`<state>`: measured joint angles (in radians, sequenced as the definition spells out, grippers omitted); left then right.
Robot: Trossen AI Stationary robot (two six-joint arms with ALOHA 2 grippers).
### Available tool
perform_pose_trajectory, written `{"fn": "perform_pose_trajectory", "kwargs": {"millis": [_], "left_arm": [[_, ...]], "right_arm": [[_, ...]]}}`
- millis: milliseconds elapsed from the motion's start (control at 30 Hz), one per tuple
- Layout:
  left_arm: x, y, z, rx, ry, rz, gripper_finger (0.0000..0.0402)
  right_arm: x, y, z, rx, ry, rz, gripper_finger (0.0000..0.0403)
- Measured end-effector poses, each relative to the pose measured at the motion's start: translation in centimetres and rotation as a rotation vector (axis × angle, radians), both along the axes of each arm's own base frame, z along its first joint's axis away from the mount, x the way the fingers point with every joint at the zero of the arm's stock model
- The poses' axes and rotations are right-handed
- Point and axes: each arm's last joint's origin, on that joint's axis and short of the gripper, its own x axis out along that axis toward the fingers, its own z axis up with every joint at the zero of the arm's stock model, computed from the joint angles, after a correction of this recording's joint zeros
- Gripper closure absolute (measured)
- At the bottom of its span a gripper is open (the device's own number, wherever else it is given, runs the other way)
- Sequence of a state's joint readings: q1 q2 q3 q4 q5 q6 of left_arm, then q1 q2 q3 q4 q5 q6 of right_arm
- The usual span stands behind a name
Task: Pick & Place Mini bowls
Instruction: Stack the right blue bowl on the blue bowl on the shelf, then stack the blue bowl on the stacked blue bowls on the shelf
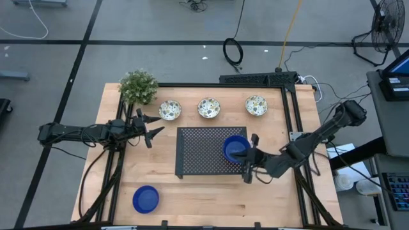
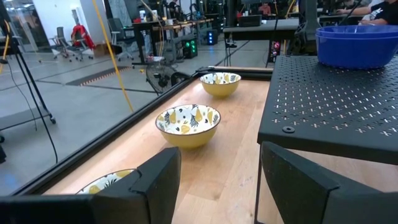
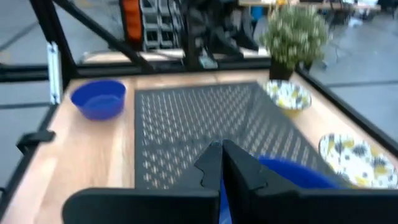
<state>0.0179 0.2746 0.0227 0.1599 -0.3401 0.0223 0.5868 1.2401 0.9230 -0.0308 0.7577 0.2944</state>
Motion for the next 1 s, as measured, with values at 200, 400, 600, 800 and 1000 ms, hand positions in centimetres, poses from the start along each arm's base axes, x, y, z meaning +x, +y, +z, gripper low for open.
{"fn": "perform_pose_trajectory", "kwargs": {"millis": [200,400,600,800,1000], "left_arm": [[0.0,0.0,0.0,0.000,0.000,0.000,0.0174],[0.0,0.0,0.0,0.000,0.000,0.000,0.0174],[0.0,0.0,0.0,0.000,0.000,0.000,0.0174],[0.0,0.0,0.0,0.000,0.000,0.000,0.0174],[0.0,0.0,0.0,0.000,0.000,0.000,0.0174]], "right_arm": [[-3.0,-0.3,3.1,0.000,-0.089,0.079,0.0403],[-7.1,-0.1,5.2,0.012,-0.136,0.184,0.0403],[-10.5,-0.7,6.0,-0.060,-0.125,0.270,0.0403],[-11.9,-1.7,7.0,-0.005,-0.173,0.293,0.0403],[-11.8,-1.6,6.3,0.017,-0.172,0.289,0.0403]]}}
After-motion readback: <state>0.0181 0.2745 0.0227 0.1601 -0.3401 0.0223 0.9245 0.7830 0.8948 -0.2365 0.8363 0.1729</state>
